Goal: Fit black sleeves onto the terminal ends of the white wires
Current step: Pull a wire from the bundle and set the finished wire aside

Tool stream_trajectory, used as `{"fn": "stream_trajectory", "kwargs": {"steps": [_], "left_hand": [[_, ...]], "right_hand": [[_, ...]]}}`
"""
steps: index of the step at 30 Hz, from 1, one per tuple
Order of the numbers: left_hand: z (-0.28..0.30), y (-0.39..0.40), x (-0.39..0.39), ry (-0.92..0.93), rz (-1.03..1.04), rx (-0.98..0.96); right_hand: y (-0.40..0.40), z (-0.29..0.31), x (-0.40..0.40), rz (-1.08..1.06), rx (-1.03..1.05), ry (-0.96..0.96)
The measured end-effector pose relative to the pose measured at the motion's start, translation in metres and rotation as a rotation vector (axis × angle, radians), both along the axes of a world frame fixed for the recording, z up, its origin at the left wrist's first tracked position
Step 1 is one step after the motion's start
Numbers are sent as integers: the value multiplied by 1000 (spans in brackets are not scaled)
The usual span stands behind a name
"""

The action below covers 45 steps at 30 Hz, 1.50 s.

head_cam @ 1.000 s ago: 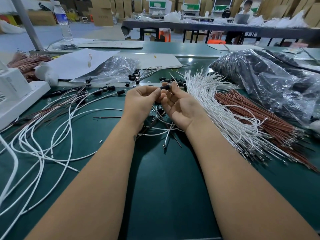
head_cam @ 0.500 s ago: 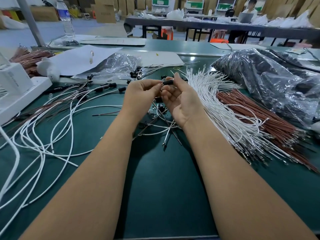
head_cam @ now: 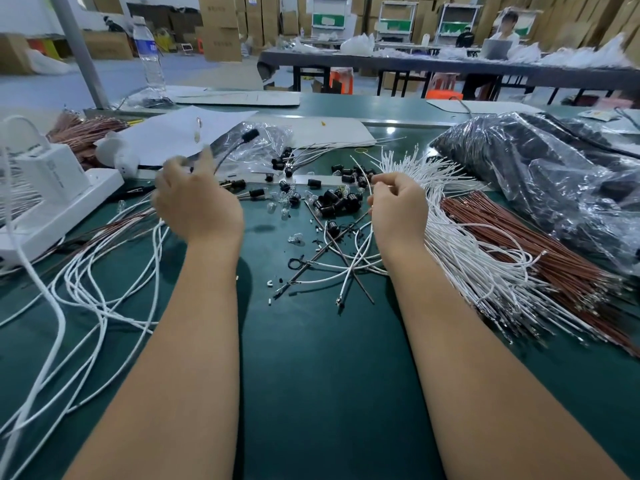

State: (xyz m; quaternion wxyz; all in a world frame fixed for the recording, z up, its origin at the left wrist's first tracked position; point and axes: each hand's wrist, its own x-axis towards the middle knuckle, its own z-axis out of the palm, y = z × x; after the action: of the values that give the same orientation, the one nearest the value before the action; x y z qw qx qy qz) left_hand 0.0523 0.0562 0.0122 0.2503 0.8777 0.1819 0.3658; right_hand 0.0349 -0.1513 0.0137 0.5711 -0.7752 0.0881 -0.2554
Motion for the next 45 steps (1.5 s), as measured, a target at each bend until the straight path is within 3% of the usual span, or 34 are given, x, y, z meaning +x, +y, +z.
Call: {"fn": "stream_trajectory", "kwargs": {"steps": [4, 7, 10, 15, 20, 25, 29, 32, 38, 42, 45], "left_hand": [[-4, -13, 2, 140, -76, 25], [-8, -26, 4, 30, -385, 53], [-15, -35, 5, 109, -716, -43], [-18, -38, 6, 170, -732, -80], [-17, -45, 4, 200, -755, -132], [-4, -63, -4, -148, -693, -55], [3, -74, -10, -142, -770, 33], [3, -74, -12, -185, -748, 109], [-6, -58, -2, -54, -551, 92], [-6, -52, -1, -172, -655, 112], [-4, -60, -3, -249, -794, 125]], "right_hand": [[-3, -4, 1, -57, -413, 70], [-1, -10, 0, 14, -731, 255], [1, -11, -2, -4, -919, 323], [-1, -7, -3, -78, -932, 272], [0, -8, 0, -135, -809, 198], [0, -1, -1, -91, -547, -43], [14, 2, -9, 28, -639, -307], [17, 1, -9, -21, -637, -435], [-4, 7, -6, -480, -475, -282], [-7, 6, -9, -439, -765, -68], [7, 8, -11, -295, -974, -131]]}}
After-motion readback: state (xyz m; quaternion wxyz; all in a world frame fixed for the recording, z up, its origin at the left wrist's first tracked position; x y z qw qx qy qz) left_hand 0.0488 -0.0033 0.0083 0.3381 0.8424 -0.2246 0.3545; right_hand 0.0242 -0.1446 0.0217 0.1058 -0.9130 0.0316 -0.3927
